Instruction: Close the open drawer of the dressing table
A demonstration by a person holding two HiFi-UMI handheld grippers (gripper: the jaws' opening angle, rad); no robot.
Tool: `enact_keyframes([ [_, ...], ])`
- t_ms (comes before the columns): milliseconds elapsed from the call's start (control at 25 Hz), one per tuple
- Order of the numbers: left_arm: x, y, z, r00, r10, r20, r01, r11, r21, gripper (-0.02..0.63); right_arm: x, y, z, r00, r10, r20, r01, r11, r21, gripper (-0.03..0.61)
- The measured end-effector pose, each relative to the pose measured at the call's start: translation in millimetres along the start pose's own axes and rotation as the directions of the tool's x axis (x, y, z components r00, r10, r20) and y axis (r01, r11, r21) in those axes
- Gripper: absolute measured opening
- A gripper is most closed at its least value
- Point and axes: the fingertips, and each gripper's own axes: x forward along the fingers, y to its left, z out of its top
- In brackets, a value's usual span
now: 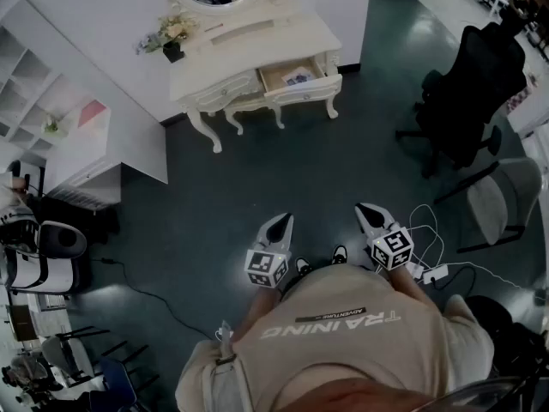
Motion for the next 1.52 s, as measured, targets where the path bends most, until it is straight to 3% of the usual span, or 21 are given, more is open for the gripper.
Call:
enact_keyframes([
  [360,-3,43,-14,1.0,0.012,0.0,-0.012,1.0,0.005,0.0,40,24,7,0.999,0.026,-0.024,-0.028,0.997,-0.066,0.005],
  [600,19,52,3,0.998,-0.059,-0.028,0.06,0.997,0.041,0.0,52,7,8,0.999,-0.052,0.016,0.052,0.999,0.017,0.005],
  [800,56,71,18,0.996,-0.079,-0.037,0.082,0.994,0.067,0.0,75,-8,-6,0.997,-0.077,-0.029,0.077,0.997,-0.012,0.005],
  [920,73,75,19,0.996,-0.069,-0.05,0.072,0.995,0.066,0.0,87,-23,-11,0.998,-0.049,-0.043,0.05,0.999,0.015,0.005],
  [1080,107,87,28,0.998,0.009,-0.061,-0.007,1.0,0.02,0.0,125,-52,13,0.999,0.017,-0.029,-0.021,0.992,-0.125,0.005],
  [1200,137,82,48,0.998,0.052,-0.04,-0.053,0.998,-0.027,0.0,149,-76,41,0.994,0.106,-0.002,-0.105,0.986,-0.129,0.005],
  [1320,176,84,65,0.997,0.075,-0.028,-0.075,0.997,0.011,0.0,179,-104,64,0.986,0.164,0.04,-0.157,0.978,-0.137,0.005],
  [1520,231,86,68,0.995,0.092,-0.03,-0.091,0.995,0.045,0.0,197,-147,52,0.98,0.194,0.032,-0.192,0.979,-0.07,0.005],
])
